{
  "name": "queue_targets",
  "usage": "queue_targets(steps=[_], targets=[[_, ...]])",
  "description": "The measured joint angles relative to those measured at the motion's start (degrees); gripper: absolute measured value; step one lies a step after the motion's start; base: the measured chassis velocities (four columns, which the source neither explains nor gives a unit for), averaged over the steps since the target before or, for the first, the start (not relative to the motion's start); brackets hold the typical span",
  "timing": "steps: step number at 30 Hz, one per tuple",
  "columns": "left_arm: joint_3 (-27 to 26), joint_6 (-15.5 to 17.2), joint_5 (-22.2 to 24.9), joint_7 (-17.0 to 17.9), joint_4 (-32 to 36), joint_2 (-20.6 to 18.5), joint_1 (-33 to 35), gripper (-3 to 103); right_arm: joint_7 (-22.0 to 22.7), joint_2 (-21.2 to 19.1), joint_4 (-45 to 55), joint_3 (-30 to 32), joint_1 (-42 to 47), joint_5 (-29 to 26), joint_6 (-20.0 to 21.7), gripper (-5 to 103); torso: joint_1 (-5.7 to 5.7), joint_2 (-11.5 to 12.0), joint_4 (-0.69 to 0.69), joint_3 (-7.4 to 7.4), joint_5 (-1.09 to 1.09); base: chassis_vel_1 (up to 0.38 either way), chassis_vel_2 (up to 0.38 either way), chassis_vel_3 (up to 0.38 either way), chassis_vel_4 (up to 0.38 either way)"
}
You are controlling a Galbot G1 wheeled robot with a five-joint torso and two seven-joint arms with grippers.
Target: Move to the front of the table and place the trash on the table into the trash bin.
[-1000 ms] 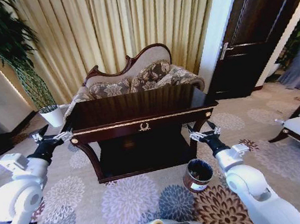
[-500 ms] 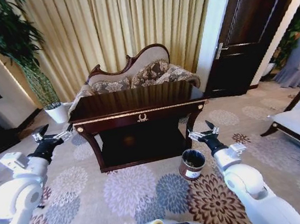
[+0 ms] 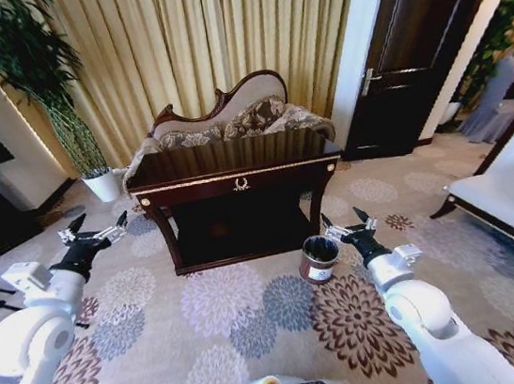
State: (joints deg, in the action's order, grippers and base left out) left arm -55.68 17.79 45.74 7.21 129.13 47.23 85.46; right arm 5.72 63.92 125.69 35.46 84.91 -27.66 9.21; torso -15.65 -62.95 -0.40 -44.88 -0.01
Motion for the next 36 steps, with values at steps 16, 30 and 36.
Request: queue_targets(steps=[16, 30, 36], targets=[[1.2, 0.2, -0.9, 0.6, 2.1, 0.9, 0.5, 100, -0.8, -0.6, -0.7, 3.3, 2.1, -1.8, -2.1, 100, 0.02, 0.0, 0.01, 0.01, -0.03, 0.234, -0.255, -0.237, 0.260], [1.2, 0.3, -3.9, 0.1, 3.5, 6.3, 4.2, 100, -0.2, -1.8, -1.2, 8.8, 3.4, -2.6, 1.8, 100, -0.06, 0.0, 0.00, -0.02, 0.00, 0.037, -0.042, -0.037, 0.030], [0.7, 0.4, -4.3, -1.2, 5.4, 8.5, 6.5, 100, -0.6, -4.2, 2.1, 13.2, 7.2, -5.9, 4.7, 100, 0.02, 0.0, -0.01, 0.02, 0.01, 0.000, 0.000, 0.000, 0.000]])
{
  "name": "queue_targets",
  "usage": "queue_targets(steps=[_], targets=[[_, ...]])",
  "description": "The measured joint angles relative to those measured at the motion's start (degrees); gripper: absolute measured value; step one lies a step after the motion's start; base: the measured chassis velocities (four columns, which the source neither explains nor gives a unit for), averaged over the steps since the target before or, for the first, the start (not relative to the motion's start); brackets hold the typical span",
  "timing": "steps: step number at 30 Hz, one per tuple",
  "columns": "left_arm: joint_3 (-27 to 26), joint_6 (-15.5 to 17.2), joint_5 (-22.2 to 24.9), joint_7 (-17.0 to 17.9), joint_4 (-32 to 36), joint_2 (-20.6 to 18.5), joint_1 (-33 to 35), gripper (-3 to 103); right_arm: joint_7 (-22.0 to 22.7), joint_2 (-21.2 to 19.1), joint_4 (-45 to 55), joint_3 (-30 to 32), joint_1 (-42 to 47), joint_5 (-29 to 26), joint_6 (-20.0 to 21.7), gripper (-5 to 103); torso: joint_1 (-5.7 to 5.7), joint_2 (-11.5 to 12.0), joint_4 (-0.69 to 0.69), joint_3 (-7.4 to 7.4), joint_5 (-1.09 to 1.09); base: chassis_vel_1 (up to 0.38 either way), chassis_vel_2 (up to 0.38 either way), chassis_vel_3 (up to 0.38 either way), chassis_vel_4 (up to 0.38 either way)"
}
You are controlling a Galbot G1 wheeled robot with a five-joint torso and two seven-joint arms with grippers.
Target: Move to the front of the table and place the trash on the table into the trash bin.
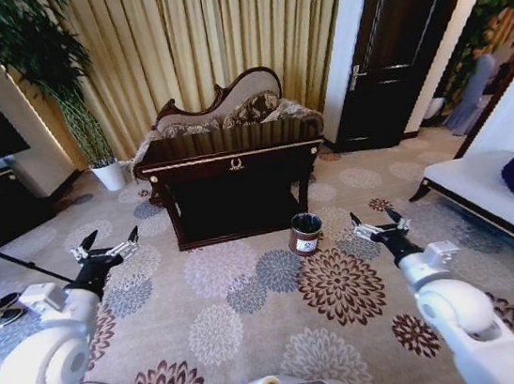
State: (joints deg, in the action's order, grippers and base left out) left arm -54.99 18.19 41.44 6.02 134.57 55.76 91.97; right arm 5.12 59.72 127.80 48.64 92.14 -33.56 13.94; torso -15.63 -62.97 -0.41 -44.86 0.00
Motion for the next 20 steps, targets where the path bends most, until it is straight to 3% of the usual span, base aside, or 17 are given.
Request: queue_targets(steps=[11, 20], targets=[[-1.3, 1.2, 3.1, -0.8, 0.5, -1.0, -0.2, 100, 2.7, -1.0, 5.2, 0.3, 0.1, -6.0, 4.5, 100, -0.03, 0.0, 0.00, -0.02, 0.00, 0.000, 0.000, 0.000, 0.000], [-1.8, 2.3, 4.3, -1.0, 1.5, -1.7, -0.1, 100, 5.4, 0.1, 8.2, -2.2, -1.5, -6.4, 6.9, 100, -0.02, 0.0, 0.01, -0.02, 0.00, 0.000, 0.000, 0.000, 0.000]])
